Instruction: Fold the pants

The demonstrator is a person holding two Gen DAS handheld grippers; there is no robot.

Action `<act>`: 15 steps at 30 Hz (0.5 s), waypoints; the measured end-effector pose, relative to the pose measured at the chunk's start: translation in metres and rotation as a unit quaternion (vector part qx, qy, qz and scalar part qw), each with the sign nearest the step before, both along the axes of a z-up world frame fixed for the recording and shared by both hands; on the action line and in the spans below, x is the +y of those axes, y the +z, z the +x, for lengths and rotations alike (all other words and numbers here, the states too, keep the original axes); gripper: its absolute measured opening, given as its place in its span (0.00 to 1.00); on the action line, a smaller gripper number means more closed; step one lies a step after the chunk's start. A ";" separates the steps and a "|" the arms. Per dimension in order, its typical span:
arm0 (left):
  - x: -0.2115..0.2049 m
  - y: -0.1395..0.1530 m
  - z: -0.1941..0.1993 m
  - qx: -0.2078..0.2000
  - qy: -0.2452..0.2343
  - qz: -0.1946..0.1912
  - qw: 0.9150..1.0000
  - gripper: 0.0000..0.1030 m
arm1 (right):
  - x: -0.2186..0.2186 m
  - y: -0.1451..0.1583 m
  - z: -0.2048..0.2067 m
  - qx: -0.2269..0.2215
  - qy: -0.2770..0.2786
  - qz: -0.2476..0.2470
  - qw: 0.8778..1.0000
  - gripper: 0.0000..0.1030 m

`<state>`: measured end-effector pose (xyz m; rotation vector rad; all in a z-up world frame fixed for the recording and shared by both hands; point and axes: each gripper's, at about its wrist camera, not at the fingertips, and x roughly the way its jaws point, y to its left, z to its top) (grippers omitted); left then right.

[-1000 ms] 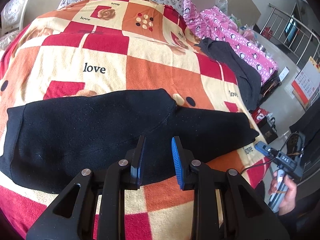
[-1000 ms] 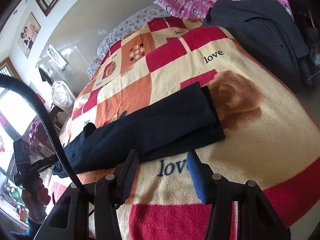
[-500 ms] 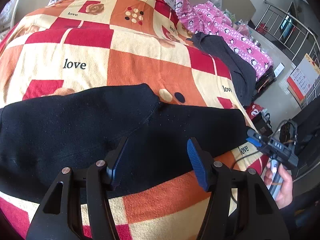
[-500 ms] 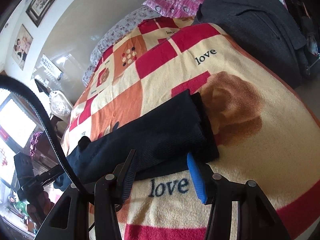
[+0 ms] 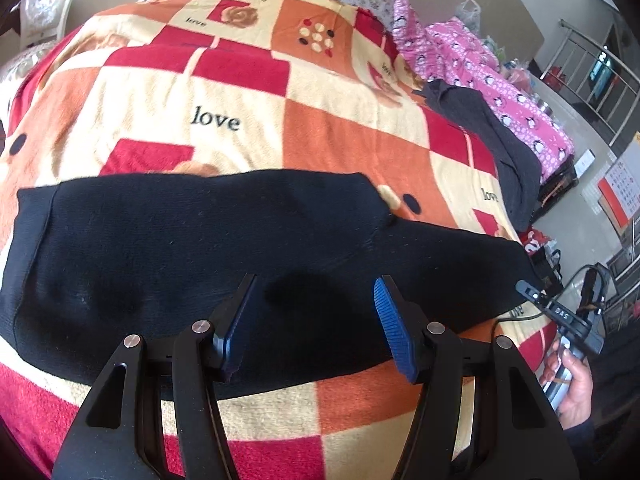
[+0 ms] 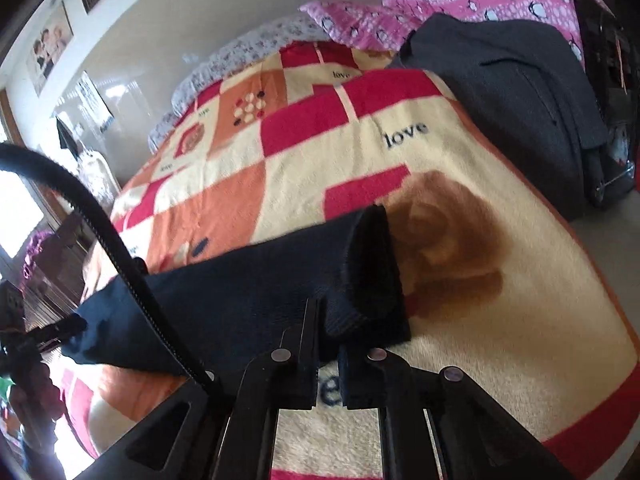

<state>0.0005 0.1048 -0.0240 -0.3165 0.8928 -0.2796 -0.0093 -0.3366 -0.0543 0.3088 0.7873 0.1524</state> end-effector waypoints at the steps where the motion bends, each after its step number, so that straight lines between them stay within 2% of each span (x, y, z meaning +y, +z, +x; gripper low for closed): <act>1: 0.002 -0.001 -0.001 0.000 0.001 -0.003 1.000 0.57 | -0.004 0.001 -0.002 -0.003 -0.010 0.008 1.000 0.09; 2: 0.004 -0.001 -0.003 -0.002 0.001 -0.004 1.000 0.57 | -0.007 0.003 -0.006 -0.003 -0.022 0.012 1.000 0.23; 3: 0.006 0.000 -0.003 -0.004 0.002 -0.003 1.000 0.57 | -0.012 0.007 -0.011 -0.007 -0.041 0.014 0.999 0.30; 4: 0.007 0.000 -0.004 -0.007 0.004 0.001 1.000 0.57 | -0.016 0.011 -0.015 -0.011 -0.057 0.008 0.998 0.43; 5: 0.009 0.001 -0.004 -0.010 0.007 0.005 1.000 0.57 | -0.018 0.015 -0.018 -0.014 -0.067 0.001 0.998 0.46; 7: 0.013 0.002 -0.005 -0.012 0.010 0.005 1.000 0.57 | -0.021 0.026 -0.024 -0.026 -0.064 -0.004 0.998 0.46; 12: 0.021 0.002 -0.004 -0.020 0.013 0.003 1.000 0.57 | -0.009 0.047 -0.031 -0.060 -0.040 0.019 0.997 0.47; 15: 0.024 0.003 -0.002 -0.020 0.015 0.003 1.000 0.57 | 0.010 0.047 -0.025 -0.051 -0.015 0.043 0.998 0.47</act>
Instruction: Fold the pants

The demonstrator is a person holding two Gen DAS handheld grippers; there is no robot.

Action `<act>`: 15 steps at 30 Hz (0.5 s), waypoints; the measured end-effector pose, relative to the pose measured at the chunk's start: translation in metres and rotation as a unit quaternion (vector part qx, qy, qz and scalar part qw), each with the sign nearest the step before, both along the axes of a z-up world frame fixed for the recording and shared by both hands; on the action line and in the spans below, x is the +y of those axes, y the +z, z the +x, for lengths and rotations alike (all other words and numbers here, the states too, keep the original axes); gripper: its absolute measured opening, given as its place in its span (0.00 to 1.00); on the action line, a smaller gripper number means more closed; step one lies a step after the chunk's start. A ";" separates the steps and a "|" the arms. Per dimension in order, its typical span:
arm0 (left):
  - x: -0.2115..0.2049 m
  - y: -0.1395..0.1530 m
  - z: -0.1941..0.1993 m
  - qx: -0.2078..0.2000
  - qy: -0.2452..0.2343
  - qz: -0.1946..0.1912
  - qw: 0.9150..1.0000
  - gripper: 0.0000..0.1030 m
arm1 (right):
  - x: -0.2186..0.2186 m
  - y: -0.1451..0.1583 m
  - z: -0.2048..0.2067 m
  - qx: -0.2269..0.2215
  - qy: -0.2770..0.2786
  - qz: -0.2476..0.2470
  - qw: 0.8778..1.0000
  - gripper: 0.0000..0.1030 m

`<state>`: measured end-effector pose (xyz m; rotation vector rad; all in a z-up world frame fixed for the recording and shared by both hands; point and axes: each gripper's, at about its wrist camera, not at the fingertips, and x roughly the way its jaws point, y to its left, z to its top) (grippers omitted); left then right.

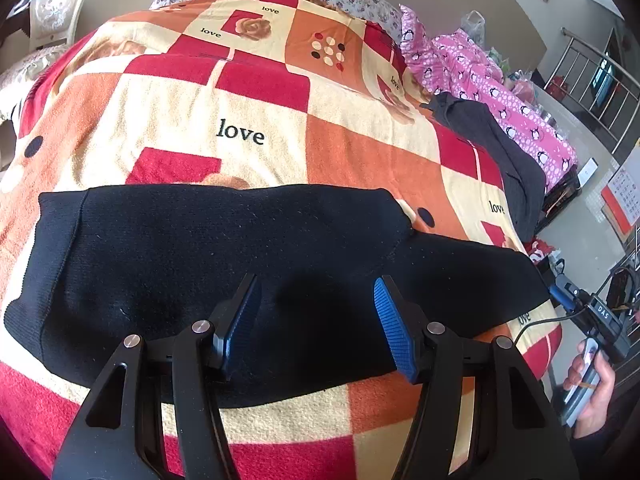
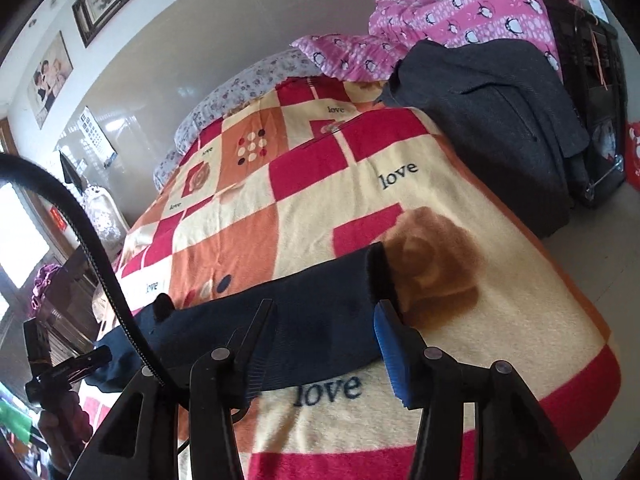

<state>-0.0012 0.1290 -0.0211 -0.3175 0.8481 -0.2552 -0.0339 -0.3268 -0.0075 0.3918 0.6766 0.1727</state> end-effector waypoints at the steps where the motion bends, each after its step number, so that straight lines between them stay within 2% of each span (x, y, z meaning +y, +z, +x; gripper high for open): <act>1: 0.001 0.001 0.001 0.002 0.002 0.001 1.000 0.57 | 0.008 -0.001 0.003 0.005 0.013 0.005 1.000 0.47; 5: 0.003 0.005 0.004 -0.003 0.005 0.007 1.000 0.57 | 0.052 -0.006 0.016 0.013 0.064 -0.010 0.998 0.47; 10: 0.004 0.007 0.000 -0.012 0.007 0.015 1.000 0.57 | 0.109 -0.012 0.046 0.027 0.145 -0.023 0.989 0.47; 15: 0.007 0.017 -0.014 -0.033 0.013 0.055 0.998 0.57 | 0.149 -0.013 0.074 0.026 0.202 -0.027 0.979 0.48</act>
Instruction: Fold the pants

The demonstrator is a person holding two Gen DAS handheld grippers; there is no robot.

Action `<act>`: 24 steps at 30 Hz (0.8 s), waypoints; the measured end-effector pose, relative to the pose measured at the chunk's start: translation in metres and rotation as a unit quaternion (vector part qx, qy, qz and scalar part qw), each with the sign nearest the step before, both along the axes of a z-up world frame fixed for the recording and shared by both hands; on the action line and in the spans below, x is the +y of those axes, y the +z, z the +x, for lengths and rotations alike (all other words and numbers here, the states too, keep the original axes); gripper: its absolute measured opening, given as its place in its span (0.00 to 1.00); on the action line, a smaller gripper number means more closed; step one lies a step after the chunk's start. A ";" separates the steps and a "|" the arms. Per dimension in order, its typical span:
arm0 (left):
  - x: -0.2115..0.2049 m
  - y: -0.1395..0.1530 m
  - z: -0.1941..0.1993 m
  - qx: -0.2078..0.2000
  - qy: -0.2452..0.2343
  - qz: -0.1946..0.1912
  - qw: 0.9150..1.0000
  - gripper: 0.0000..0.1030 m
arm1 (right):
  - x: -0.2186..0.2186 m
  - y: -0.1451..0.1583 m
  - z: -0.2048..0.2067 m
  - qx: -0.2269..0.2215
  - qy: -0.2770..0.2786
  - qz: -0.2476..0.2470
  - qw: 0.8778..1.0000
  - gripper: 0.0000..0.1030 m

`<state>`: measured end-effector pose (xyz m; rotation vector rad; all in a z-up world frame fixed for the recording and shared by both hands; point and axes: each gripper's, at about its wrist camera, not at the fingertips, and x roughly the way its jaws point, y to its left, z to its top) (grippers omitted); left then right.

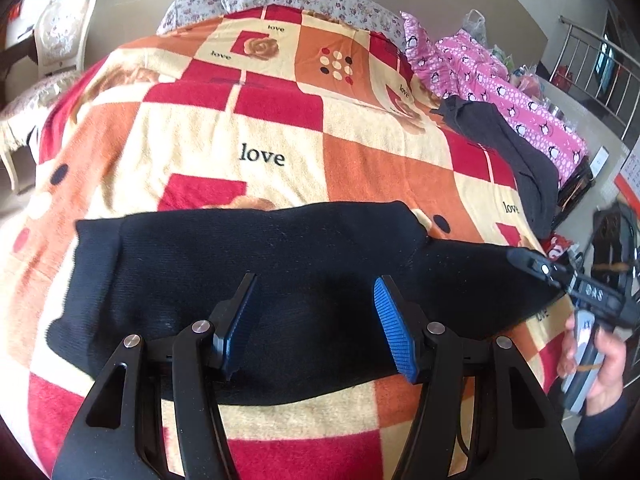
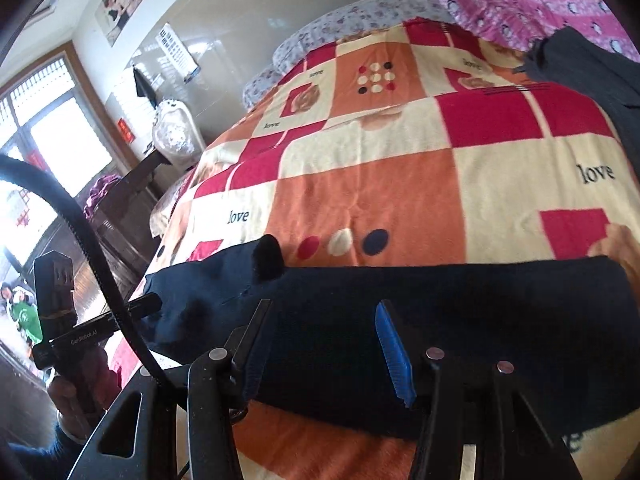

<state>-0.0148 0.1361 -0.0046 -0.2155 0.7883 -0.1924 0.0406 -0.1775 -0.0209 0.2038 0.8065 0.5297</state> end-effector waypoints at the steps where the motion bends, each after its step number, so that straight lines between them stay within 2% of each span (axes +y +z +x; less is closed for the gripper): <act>1: 0.002 0.002 -0.003 -0.005 0.002 0.009 1.000 0.57 | 0.009 -0.001 0.008 0.002 0.011 0.000 1.000 0.49; 5: 0.015 0.003 -0.012 -0.017 0.015 0.024 0.999 0.57 | 0.041 -0.008 0.039 0.016 0.032 -0.010 0.999 0.49; 11: 0.037 -0.006 -0.006 -0.002 0.043 0.025 0.999 0.57 | 0.077 -0.021 0.074 0.053 0.059 0.015 0.997 0.49; 13: 0.045 -0.009 -0.004 -0.002 0.054 0.016 0.998 0.57 | 0.091 -0.028 0.083 0.058 0.084 0.024 0.994 0.49; 15: 0.051 -0.012 0.000 0.001 0.066 0.009 0.998 0.57 | 0.104 -0.038 0.092 0.067 0.096 0.015 0.993 0.37; 16: 0.054 -0.014 0.003 0.006 0.073 0.008 0.997 0.57 | 0.107 -0.043 0.094 0.072 0.099 0.012 0.992 0.15; 17: 0.056 -0.016 0.004 0.010 0.078 0.006 0.997 0.57 | 0.107 -0.044 0.096 0.068 0.096 0.009 0.993 0.10; 19: 0.060 -0.020 0.007 0.011 0.083 -0.003 0.996 0.57 | 0.107 -0.041 0.093 0.047 0.093 -0.011 0.995 0.10; 20: 0.062 -0.022 0.007 0.009 0.084 -0.002 0.996 0.57 | 0.110 -0.039 0.090 0.031 0.089 -0.043 0.995 0.10; 22: 0.061 -0.030 0.011 0.016 0.089 0.011 0.996 0.57 | 0.118 -0.043 0.085 0.007 0.074 -0.105 0.992 0.10; 24: 0.055 -0.036 0.013 0.017 0.092 0.029 0.995 0.57 | 0.121 -0.048 0.084 0.000 0.062 -0.125 0.990 0.12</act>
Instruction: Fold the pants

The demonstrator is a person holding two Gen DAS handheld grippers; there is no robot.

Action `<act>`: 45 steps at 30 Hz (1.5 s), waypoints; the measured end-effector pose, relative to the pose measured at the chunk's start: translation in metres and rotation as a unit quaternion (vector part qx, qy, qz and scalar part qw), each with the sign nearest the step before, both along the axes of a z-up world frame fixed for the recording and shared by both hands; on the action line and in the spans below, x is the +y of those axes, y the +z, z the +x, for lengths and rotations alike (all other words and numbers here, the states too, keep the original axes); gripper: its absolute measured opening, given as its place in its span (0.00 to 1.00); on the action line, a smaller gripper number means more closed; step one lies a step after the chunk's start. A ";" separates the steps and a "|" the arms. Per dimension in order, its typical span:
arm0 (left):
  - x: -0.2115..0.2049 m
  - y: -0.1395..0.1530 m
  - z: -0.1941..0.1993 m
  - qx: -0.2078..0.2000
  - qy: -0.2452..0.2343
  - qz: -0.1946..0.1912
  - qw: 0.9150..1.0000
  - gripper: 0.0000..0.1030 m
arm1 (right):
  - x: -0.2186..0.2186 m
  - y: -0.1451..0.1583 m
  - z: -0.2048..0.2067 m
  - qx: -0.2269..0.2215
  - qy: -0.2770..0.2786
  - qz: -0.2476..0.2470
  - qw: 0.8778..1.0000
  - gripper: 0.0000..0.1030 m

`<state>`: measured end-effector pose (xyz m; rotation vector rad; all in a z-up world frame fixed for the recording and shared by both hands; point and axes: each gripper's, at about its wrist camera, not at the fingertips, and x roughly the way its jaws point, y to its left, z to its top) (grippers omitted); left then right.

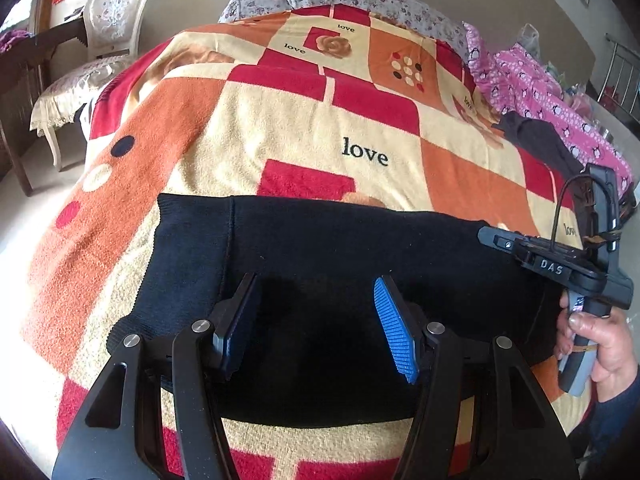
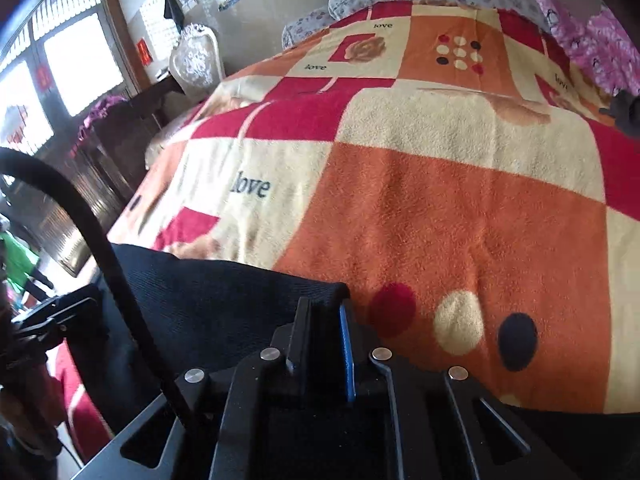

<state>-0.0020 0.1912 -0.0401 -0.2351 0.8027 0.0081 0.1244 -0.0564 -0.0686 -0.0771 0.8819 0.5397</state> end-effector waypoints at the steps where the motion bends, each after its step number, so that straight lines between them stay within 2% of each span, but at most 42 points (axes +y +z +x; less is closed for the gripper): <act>1: -0.005 0.000 -0.001 -0.003 0.001 0.018 1.000 0.57 | -0.002 0.002 -0.001 0.000 0.000 0.001 1.000 0.12; 3: -0.014 0.002 -0.003 -0.004 -0.001 0.045 0.999 0.57 | -0.008 0.007 -0.004 0.006 -0.002 0.012 1.000 0.13; 6: -0.023 0.005 -0.005 -0.005 -0.009 0.049 0.999 0.57 | -0.026 0.019 -0.018 0.008 -0.013 0.044 0.999 0.19; 10: -0.039 0.016 -0.010 -0.018 -0.014 0.049 0.999 0.57 | -0.038 0.034 -0.047 -0.011 -0.007 0.066 0.998 0.41; 14: -0.061 0.027 -0.012 -0.029 -0.035 0.041 0.998 0.57 | -0.051 0.040 -0.071 -0.015 -0.009 0.074 0.997 0.42; 21: -0.106 0.037 -0.011 -0.036 -0.085 0.033 0.995 0.57 | -0.094 0.046 -0.108 -0.028 -0.048 0.081 0.995 0.44; 35: -0.198 0.037 0.001 -0.019 -0.170 0.035 0.985 0.57 | -0.178 0.038 -0.138 -0.016 -0.131 0.070 0.989 0.47; 39: -0.218 0.033 0.009 -0.006 -0.197 0.017 0.980 0.57 | -0.202 0.034 -0.147 -0.017 -0.157 0.074 0.985 0.49; 41: -0.227 0.030 0.016 0.006 -0.214 0.004 0.977 0.57 | -0.217 0.033 -0.153 -0.016 -0.176 0.081 0.981 0.58; 45: -0.244 0.028 0.031 0.028 -0.244 -0.029 0.969 0.57 | -0.248 0.026 -0.163 0.000 -0.210 0.099 0.973 0.59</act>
